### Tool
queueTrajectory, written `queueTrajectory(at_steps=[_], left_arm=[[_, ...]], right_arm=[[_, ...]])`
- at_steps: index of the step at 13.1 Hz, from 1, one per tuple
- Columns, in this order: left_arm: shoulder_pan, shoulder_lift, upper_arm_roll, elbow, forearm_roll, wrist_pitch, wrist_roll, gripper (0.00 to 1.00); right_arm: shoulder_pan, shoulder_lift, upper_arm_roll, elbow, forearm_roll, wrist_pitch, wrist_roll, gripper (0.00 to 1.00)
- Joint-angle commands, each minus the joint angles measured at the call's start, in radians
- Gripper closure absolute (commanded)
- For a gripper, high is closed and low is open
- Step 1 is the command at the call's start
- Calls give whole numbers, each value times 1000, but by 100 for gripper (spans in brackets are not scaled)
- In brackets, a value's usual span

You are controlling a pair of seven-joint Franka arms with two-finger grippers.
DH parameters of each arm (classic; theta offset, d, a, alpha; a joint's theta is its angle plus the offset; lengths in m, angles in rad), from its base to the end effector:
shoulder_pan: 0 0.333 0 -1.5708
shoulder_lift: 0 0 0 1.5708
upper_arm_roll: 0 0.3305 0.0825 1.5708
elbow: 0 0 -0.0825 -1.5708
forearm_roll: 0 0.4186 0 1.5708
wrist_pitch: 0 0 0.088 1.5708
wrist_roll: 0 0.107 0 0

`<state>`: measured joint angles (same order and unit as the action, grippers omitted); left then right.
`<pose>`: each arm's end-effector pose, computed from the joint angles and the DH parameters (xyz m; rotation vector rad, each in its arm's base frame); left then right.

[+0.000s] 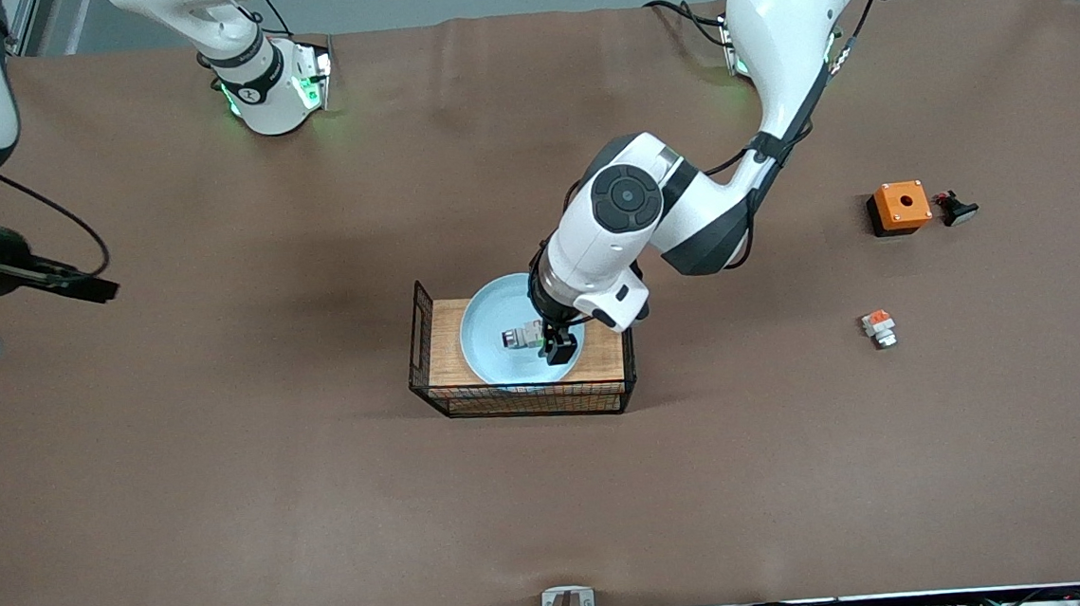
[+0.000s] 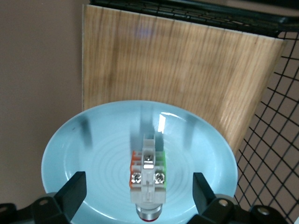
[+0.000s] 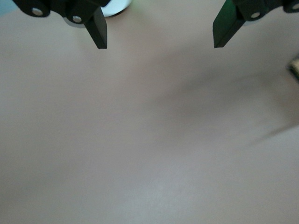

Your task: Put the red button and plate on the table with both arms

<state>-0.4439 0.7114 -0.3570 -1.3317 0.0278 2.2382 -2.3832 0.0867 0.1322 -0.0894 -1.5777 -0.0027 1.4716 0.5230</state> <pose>0.6016 -0.5206 0.3495 1.9374 2.1518 -0.2933 0.6115 0.0011 0.5490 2.9421 -0.7926 -0.3460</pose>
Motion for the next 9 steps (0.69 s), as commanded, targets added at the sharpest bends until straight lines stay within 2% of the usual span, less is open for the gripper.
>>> queueTrajectory(at_steps=[1, 3, 4, 8, 9], left_arm=[[-45, 20, 45, 31, 18, 17, -19, 10], [-50, 22, 50, 31, 18, 20, -16, 33], [-50, 23, 50, 31, 20, 24, -16, 39], [-50, 30, 53, 31, 20, 26, -11, 78], [-50, 28, 53, 31, 20, 26, -11, 84]], right_arm=[[114, -32, 0, 1, 52, -25, 318, 0], [209, -37, 0, 1, 72, -13, 542, 0], [247, -37, 0, 1, 91, 4, 624, 0], [398, -37, 0, -53, 99, 114, 926, 1], [434, -36, -1, -74, 99, 159, 981, 1]])
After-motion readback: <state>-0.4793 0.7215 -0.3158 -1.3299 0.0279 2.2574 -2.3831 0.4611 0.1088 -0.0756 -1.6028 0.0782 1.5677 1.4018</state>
